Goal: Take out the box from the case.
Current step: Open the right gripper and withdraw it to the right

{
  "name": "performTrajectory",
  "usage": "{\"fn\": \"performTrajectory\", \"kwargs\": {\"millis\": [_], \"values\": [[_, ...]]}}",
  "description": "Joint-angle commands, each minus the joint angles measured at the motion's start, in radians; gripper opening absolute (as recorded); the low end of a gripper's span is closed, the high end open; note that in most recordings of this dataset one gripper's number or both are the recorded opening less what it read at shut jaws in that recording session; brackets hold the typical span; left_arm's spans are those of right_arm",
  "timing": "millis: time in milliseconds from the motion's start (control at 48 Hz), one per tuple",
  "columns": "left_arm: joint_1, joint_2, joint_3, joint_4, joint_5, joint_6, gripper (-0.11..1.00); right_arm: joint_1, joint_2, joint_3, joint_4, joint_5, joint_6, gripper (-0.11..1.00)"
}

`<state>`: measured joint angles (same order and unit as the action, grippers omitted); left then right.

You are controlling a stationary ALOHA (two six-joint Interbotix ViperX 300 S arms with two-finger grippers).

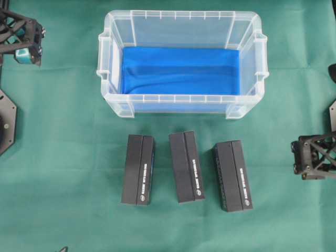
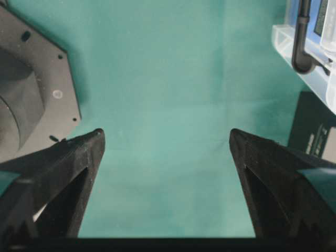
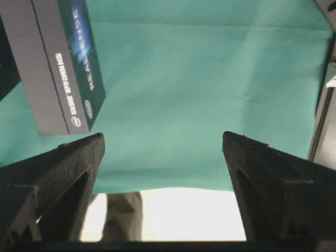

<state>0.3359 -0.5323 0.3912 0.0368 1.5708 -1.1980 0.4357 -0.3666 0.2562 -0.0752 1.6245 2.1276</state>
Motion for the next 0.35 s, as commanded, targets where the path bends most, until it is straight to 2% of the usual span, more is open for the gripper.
{"fn": "performTrajectory", "kwargs": {"millis": [0, 146, 334], "values": [[-0.003, -0.006, -0.012, 0.003, 0.000, 0.002, 0.95, -0.018, -0.015, -0.006, -0.011, 0.003, -0.005, 0.88], [-0.003, -0.009, -0.012, 0.003, -0.002, 0.002, 0.95, -0.069, -0.025, 0.003, -0.018, 0.002, -0.054, 0.88], [-0.003, -0.006, -0.012, 0.003, -0.002, 0.000, 0.95, -0.179, -0.051, 0.031, -0.020, 0.003, -0.169, 0.88]]}}
